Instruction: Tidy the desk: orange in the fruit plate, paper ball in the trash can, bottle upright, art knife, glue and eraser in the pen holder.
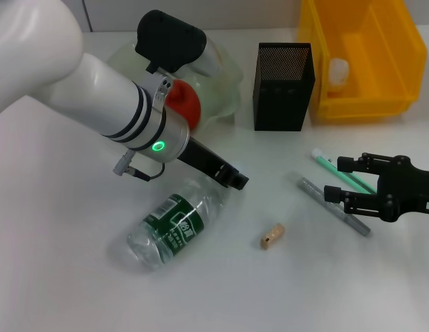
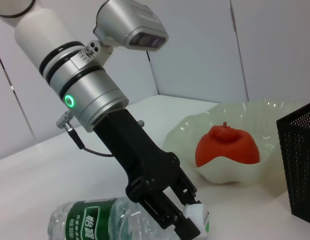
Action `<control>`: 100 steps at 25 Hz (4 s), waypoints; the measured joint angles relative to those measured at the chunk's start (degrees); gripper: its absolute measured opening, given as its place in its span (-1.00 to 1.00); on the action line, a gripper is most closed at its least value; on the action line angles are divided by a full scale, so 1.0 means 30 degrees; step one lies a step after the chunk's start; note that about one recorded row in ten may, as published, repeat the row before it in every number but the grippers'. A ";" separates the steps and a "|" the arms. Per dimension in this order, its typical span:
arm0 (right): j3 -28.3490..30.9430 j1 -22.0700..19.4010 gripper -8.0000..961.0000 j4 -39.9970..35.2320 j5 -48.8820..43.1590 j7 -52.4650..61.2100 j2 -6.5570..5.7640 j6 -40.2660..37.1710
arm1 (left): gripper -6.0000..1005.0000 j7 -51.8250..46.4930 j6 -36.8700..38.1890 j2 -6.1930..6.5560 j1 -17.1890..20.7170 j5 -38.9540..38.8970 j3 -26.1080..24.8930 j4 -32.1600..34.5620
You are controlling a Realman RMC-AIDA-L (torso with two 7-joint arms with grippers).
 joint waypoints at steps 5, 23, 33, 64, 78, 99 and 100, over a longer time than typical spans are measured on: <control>0.0007 -0.0013 0.48 0.0000 0.0000 -0.0045 -0.0001 0.0010 | -0.10 0.0018 0.0104 0.0000 0.0174 -0.0013 0.0098 0.0480; 0.1612 -0.0143 0.48 0.0384 0.0058 -0.0607 0.0119 0.0014 | -0.10 1.1434 -0.0868 0.0175 0.8040 -0.9778 -0.1728 0.6022; 0.1836 0.0094 0.48 0.0468 0.0085 -0.0454 0.0323 -0.0121 | -0.10 2.1625 0.3404 0.0189 0.8408 -1.7834 -0.5115 -0.0151; 0.2306 0.0120 0.48 0.1373 0.0085 -0.0226 0.0645 0.0016 | -0.08 3.7504 0.9569 -0.0004 0.8006 -2.5748 -0.9052 -1.2662; 0.2401 0.0170 0.48 0.1405 0.0086 -0.0273 0.0707 0.0011 | -0.06 3.8754 0.9508 0.0000 0.7660 -2.5759 -0.9053 -1.3395; 0.3367 0.1398 0.48 -0.2546 0.0090 0.2480 0.0414 -0.1459 | 0.52 3.5450 1.3544 0.2042 1.0686 -2.5649 -0.8618 -1.2858; 0.3367 0.1398 0.48 -0.2546 0.0090 0.2480 0.0414 -0.1459 | 0.52 3.5450 1.3544 0.2042 1.0686 -2.5649 -0.8618 -1.2858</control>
